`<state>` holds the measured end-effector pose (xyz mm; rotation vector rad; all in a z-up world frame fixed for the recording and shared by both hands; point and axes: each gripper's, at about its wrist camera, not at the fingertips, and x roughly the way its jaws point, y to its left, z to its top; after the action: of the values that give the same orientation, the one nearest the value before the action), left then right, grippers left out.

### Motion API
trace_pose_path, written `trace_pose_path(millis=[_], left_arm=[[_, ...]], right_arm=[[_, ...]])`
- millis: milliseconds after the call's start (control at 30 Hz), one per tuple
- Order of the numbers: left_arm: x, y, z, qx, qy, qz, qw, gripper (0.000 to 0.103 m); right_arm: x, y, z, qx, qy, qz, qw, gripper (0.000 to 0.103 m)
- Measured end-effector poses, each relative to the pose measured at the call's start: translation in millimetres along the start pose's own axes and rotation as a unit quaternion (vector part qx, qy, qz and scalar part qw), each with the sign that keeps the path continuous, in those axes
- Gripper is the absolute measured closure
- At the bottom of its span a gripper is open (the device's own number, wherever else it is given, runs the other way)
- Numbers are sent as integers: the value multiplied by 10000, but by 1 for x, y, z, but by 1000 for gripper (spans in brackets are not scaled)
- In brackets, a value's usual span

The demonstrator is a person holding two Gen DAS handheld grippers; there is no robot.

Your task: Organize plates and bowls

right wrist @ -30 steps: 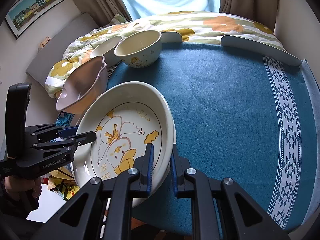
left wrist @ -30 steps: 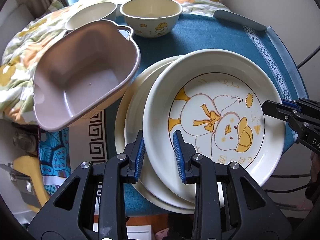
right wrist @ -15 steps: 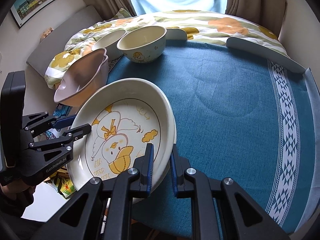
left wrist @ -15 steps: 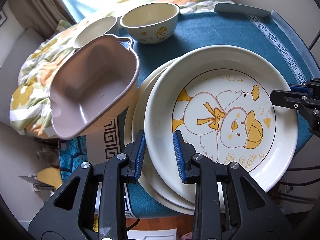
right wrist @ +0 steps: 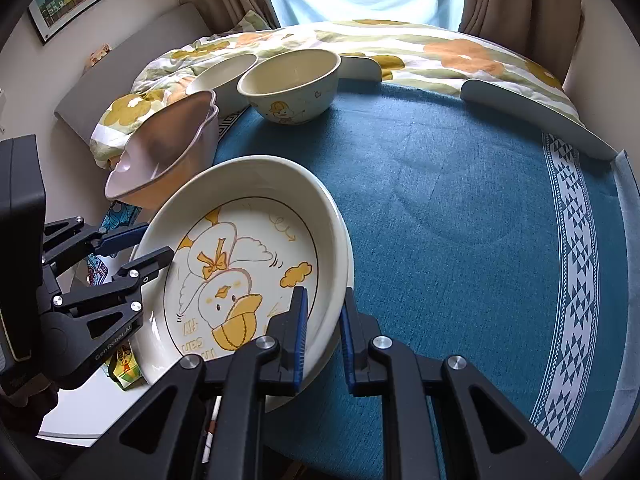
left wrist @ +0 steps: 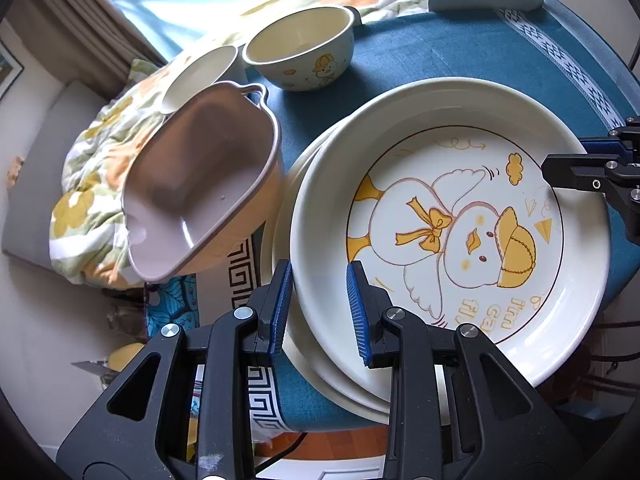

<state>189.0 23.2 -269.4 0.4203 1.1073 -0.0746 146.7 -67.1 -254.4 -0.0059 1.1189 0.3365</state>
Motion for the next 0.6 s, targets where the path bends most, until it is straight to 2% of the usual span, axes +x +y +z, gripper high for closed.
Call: trace_pose_path(millis=[600], left_arm=[[-1, -9, 3, 54, 72, 369, 9993, 78]], right_arm=[[5, -1, 5, -117, 5, 55, 9999, 89]])
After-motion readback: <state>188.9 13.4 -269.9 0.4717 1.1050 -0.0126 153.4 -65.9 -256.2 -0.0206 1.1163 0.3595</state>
